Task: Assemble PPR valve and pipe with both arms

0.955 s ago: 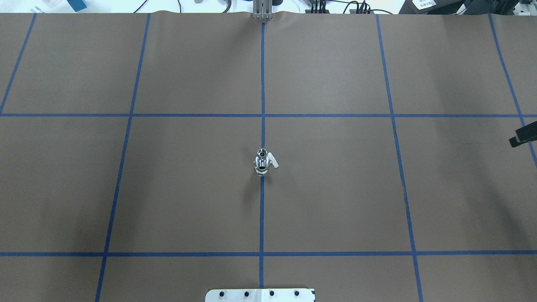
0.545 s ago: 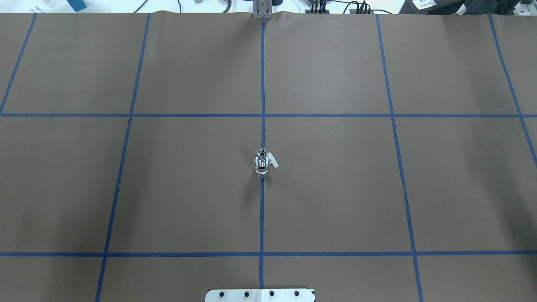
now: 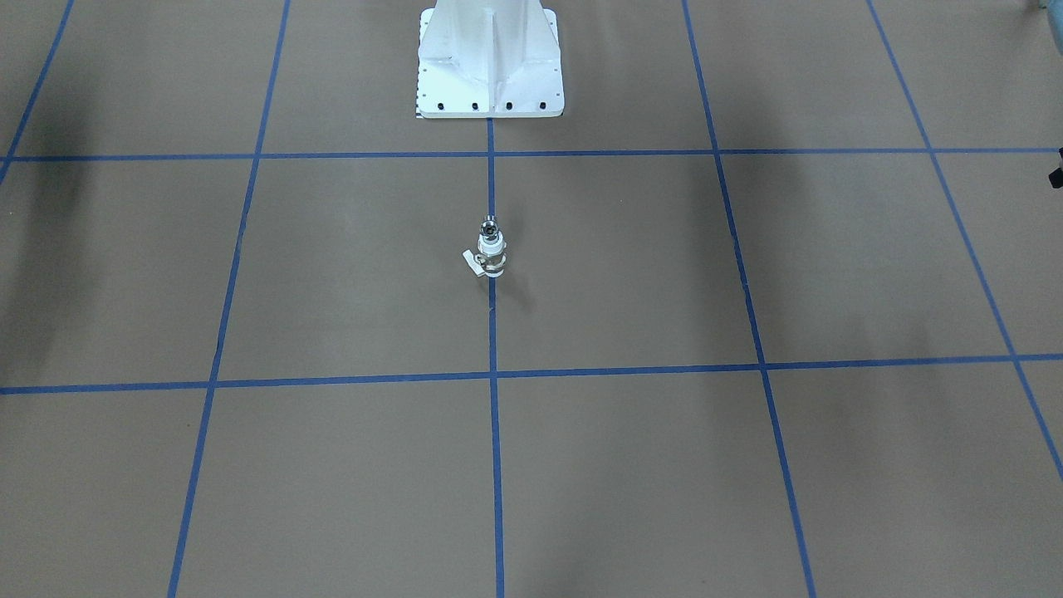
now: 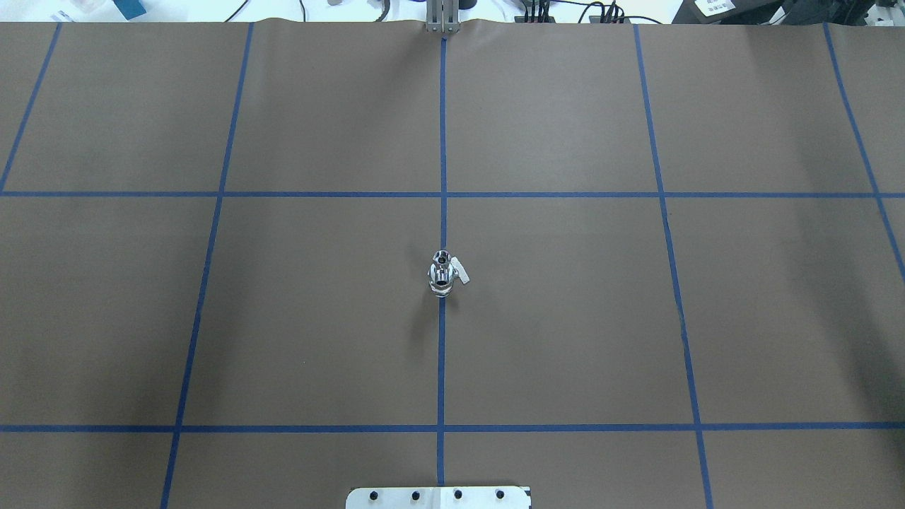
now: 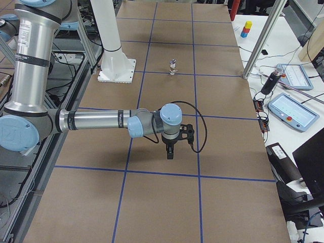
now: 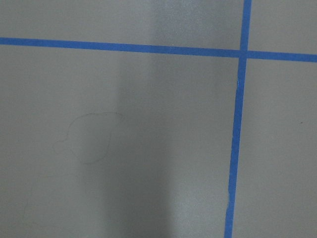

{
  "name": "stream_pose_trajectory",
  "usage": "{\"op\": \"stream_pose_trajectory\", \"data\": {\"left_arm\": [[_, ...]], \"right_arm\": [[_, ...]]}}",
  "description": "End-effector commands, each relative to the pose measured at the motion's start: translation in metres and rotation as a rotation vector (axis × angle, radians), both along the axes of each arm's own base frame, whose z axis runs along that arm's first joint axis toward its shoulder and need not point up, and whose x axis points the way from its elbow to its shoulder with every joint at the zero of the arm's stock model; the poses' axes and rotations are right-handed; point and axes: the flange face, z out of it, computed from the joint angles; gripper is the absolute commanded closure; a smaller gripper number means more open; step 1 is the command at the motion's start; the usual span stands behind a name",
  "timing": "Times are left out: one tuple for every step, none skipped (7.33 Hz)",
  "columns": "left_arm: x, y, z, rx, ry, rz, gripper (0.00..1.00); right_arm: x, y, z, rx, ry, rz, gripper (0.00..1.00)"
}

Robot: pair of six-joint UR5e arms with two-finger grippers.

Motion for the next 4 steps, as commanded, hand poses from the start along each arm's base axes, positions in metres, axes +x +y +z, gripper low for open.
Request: {"op": "stream_pose_trajectory", "data": {"left_arm": [[0.000, 0.000, 0.003, -0.002, 0.003, 0.009, 0.00], [0.001, -0.001, 0.005, -0.007, 0.004, 0.011, 0.00], [0.000, -0.001, 0.006, -0.006, 0.004, 0.009, 0.00], [0.000, -0.001, 0.005, -0.001, 0.005, 0.009, 0.00]], "right_arm": [[0.000, 0.000, -0.001, 0.002, 0.000, 0.002, 0.01], [0.000, -0.002, -0.006, 0.012, -0.001, 0.005, 0.01], [0.000, -0.011, -0.012, 0.018, -0.004, 0.009, 0.01], [0.000, -0.012, -0.009, 0.012, -0.003, 0.009, 0.01]]}}
